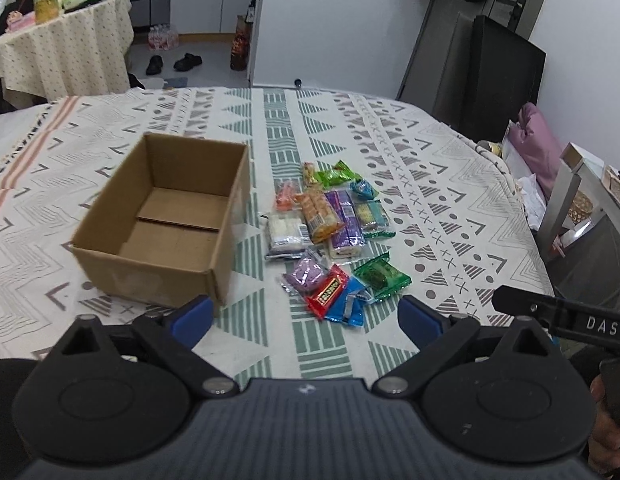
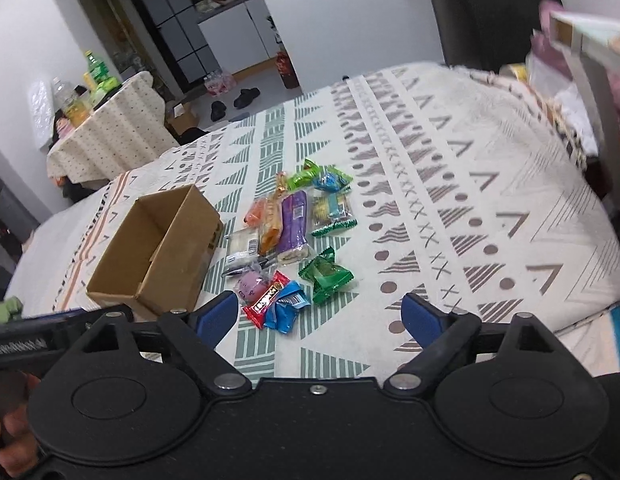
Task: Organize snacks
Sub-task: 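Close the right gripper on a green candy packet while the left gripper approaches the pile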
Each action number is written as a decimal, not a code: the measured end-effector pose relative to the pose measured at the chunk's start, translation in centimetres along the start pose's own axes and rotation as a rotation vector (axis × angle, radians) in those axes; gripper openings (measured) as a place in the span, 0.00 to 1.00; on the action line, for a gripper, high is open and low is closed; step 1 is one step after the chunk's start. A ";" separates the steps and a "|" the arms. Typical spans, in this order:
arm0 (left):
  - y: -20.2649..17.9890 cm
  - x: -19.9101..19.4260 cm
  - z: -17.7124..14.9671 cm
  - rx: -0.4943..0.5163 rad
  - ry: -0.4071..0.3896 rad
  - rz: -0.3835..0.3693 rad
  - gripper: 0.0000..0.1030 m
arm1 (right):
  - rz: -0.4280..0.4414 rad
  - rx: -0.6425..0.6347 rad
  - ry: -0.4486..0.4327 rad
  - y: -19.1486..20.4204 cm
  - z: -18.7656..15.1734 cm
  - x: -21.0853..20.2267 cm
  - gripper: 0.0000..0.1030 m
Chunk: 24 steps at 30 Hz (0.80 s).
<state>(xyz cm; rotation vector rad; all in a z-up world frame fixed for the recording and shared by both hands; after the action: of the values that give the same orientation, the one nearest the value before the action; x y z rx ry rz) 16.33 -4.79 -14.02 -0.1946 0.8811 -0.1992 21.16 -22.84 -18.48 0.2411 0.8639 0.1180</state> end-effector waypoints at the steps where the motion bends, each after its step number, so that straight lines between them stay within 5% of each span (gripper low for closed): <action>1: -0.1 0.5 0.0 0.000 0.006 -0.001 0.92 | 0.006 0.008 0.004 -0.1 0.1 0.3 0.86; 10: 0.4 5.3 0.0 -0.033 0.065 0.005 0.79 | 0.015 0.052 0.060 -0.8 0.2 4.1 0.86; 24: 1.6 11.8 0.3 -0.071 0.119 0.054 0.61 | 0.043 0.133 0.149 -1.9 0.6 10.1 0.72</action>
<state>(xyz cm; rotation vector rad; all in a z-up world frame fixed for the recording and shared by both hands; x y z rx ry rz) 24.03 -6.25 -23.01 -0.2270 1.0109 -0.1305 28.15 -22.76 -26.08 0.3795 1.0166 0.1197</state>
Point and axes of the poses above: each gripper's, at about its wrist camera, not at the fingertips, and x roughly the way its jaws point, y to its left, z to its top, the point moved 10 cm from there along x, roughly the way its jaws point, and after that the axes turned 7 degrees about -z, right-handed, at the moved point
